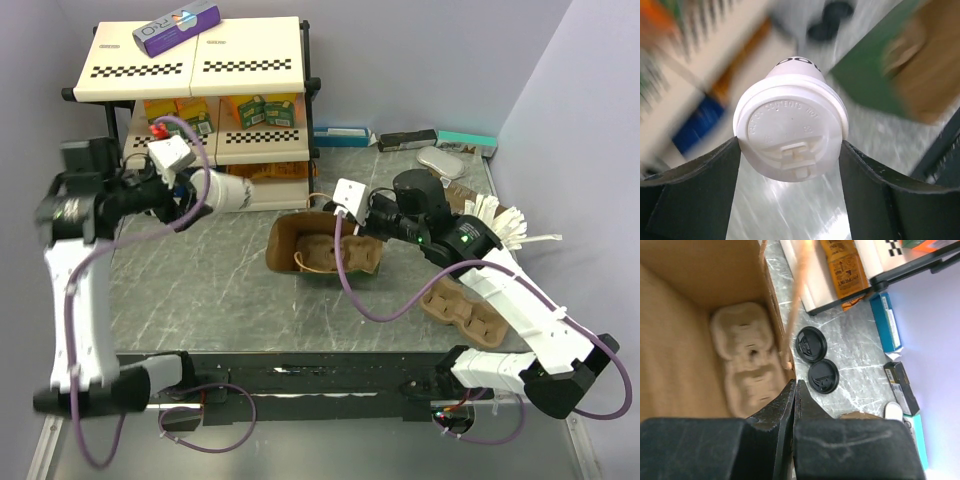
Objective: Pack the takeout coffee
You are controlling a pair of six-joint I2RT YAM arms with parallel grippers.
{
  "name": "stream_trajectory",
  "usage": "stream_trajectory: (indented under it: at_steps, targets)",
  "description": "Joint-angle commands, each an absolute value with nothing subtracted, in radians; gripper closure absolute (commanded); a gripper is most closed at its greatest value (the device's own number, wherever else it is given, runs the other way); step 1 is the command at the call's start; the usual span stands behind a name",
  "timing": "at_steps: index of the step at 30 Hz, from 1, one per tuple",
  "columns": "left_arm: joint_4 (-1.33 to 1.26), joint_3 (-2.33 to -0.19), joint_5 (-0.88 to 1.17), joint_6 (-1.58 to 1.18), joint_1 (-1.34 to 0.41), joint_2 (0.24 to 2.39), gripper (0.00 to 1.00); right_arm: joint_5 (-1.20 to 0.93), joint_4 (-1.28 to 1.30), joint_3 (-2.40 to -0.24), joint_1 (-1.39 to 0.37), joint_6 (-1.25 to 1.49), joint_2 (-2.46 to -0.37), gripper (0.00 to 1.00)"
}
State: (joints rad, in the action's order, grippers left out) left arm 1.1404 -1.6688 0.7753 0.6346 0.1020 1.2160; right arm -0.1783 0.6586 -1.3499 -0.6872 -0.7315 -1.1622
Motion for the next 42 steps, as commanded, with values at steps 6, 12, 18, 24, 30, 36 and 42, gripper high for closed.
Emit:
stream_trajectory:
  at_steps: [6, 12, 18, 24, 30, 36, 42]
  targets:
    - [1.042, -1.821, 1.110, 0.523, 0.023, 1.155, 0.99, -0.101, 0.620, -1.361, -0.683, -0.696, -1.147, 1.00]
    - [0.942, -1.746, 1.074, 0.515, -0.118, 1.138, 0.99, -0.132, 0.617, -1.368, -0.683, -0.677, -1.152, 1.00]
    - [0.902, -1.693, 1.008, 0.555, -0.216, 1.167, 0.99, -0.138, 0.618, -1.374, -0.683, -0.669, -1.154, 1.00]
    - [0.936, -1.695, 0.956, 0.617, -0.256, 1.169, 0.99, -0.140, 0.617, -1.371, -0.684, -0.658, -1.155, 1.00]
    - [0.983, -1.658, 0.908, 0.682, -0.271, 1.157, 0.99, -0.130, 0.600, -1.364, -0.683, -0.653, -1.155, 1.00]
    - [1.034, -1.684, 0.818, 0.807, -0.351, 1.229, 0.99, -0.141, 0.589, -1.396, -0.684, -0.669, -1.172, 1.00]
    - [1.042, -1.732, 0.700, 0.916, -0.461, 1.301, 0.99, -0.135, 0.583, -1.376, -0.695, -0.689, -1.163, 1.00]
